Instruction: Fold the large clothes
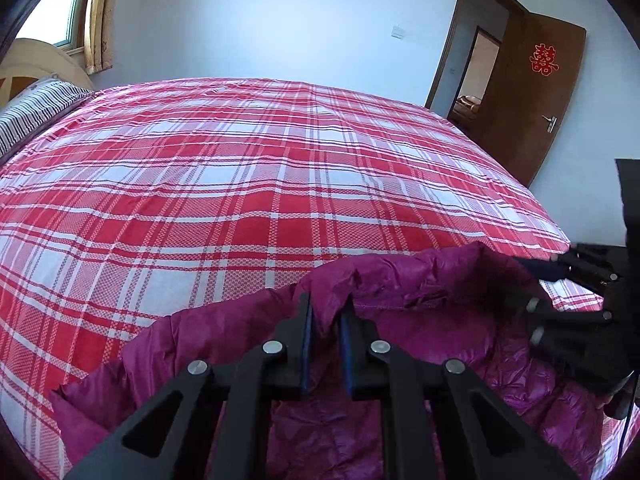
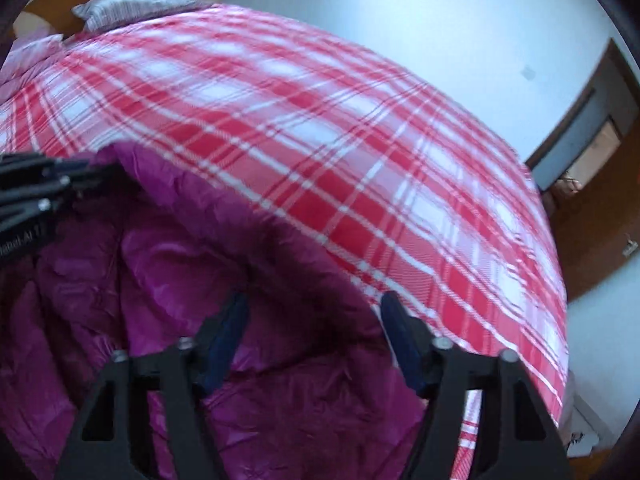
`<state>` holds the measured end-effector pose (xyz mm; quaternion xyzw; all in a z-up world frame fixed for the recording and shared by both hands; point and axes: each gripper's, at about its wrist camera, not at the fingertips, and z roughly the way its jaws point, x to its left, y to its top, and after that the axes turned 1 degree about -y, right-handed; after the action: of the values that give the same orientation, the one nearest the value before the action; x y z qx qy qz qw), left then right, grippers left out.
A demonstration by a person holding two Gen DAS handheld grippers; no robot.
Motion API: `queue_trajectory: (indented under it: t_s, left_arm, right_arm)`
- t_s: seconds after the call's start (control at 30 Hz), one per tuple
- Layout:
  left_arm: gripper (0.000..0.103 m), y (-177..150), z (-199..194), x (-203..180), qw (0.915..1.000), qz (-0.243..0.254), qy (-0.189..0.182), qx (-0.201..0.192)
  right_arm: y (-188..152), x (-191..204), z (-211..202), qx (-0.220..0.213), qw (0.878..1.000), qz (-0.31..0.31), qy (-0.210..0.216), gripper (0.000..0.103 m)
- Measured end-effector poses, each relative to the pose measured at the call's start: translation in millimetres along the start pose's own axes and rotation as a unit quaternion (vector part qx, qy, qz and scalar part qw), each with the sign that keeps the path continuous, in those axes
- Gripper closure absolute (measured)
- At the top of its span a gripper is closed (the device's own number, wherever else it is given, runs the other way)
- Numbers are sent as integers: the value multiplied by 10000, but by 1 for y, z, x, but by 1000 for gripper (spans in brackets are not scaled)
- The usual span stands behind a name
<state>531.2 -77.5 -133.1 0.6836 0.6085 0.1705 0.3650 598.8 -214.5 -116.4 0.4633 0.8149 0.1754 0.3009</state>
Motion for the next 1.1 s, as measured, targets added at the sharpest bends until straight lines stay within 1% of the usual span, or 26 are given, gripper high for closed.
queue_trajectory:
  t_s: [0.03, 0.07, 0.1, 0.13, 0.2, 0.23, 0.33, 0.37, 0.4, 0.43, 0.47, 0.5, 0.53, 0.57, 0.6, 0.67, 0.73, 0.8, 0.83, 0.93, 1.0, 1.03, 1.07, 1.1]
  left_arm:
    - [91, 0, 0, 1, 10000, -32, -22, 6]
    - [91, 0, 0, 3, 10000, -73, -25, 18]
    - [91, -1, -2, 5, 9998, -172, -14, 51]
    - [91, -1, -5, 7, 9996, -267, -39, 76]
    - [91, -2, -15, 8, 9989, -414, -193, 94]
    - [91, -1, -24, 7, 9985, -454, -290, 29]
    - [88, 5, -53, 2, 9966, -463, -547, -406]
    - [80, 9, -57, 1, 9961, -468, -557, -506]
    - [64, 12, -58, -2, 9962, -449, -524, -537]
    - [56, 18, -56, -6, 9970, -355, -458, -506]
    - [54, 21, -54, -9, 9977, -294, -297, -528]
    - [54, 23, -53, -8, 9978, -323, -146, -569]
    - [54, 25, -54, -6, 9971, -429, -103, -621]
    - [54, 26, -57, -1, 9955, -600, -245, -695]
    - [53, 27, -57, -1, 9951, -633, -216, -733]
    - [53, 28, -47, -4, 9974, -431, 109, -564]
    - [53, 24, -21, -6, 9997, -143, 209, -46]
    - [53, 13, 0, -2, 9967, 11, 690, 431]
    - [53, 6, 6, 0, 9959, 58, 684, 597]
    - [52, -12, 11, 5, 9948, 161, 678, 743]
    - [52, -16, 13, 3, 9941, 240, 723, 776]
    - [52, -17, 13, 3, 9941, 248, 732, 763]
    - [52, -18, 13, 2, 9941, 258, 729, 760]
    - [52, -18, 12, 2, 9942, 264, 715, 755]
  right_arm:
    - [-5, -6, -5, -46, 10000, 27, -39, 81]
    - [-9, -8, -9, -102, 9999, 63, 15, 86]
    - [-13, -9, -14, -166, 9998, 56, 49, 87]
    - [-14, -10, -13, -209, 9998, 20, -6, 90]
    - [-26, -10, -20, -328, 9994, 7, -60, 91]
    - [-28, -11, -19, -360, 9993, 31, -69, 92]
    - [-41, -8, -21, -515, 9985, 92, -174, 92]
    - [-43, -7, -21, -573, 9981, 86, -209, 92]
    - [-45, -5, -22, -621, 9978, 78, -230, 92]
    - [-47, -3, -24, -666, 9974, 74, -250, 92]
    - [-49, -1, -25, -701, 9971, 67, -283, 92]
    - [-50, 1, -25, -697, 9971, 15, -309, 92]
    - [-51, 4, -24, -688, 9970, -58, -360, 92]
    - [-52, 7, -24, -680, 9966, -165, -438, 92]
    - [-53, 9, -22, -647, 9967, -201, -453, 92]
    - [-54, 8, -19, -621, 9969, -176, -447, 92]
    - [-57, 6, -17, -624, 9968, -170, -459, 92]
    - [-61, 6, -16, -616, 9970, -187, -440, 92]
    - [-63, 7, -16, -614, 9968, -242, -446, 92]
    - [-66, 11, -18, -622, 9963, -382, -449, 92]
    - [-67, 10, -22, -628, 9966, -354, -404, 90]
    - [-66, 7, -27, -647, 9971, -261, -292, 86]
    - [-66, 4, -33, -677, 9974, -154, -202, 77]
    - [-65, 0, -39, -716, 9974, -5, -61, 71]
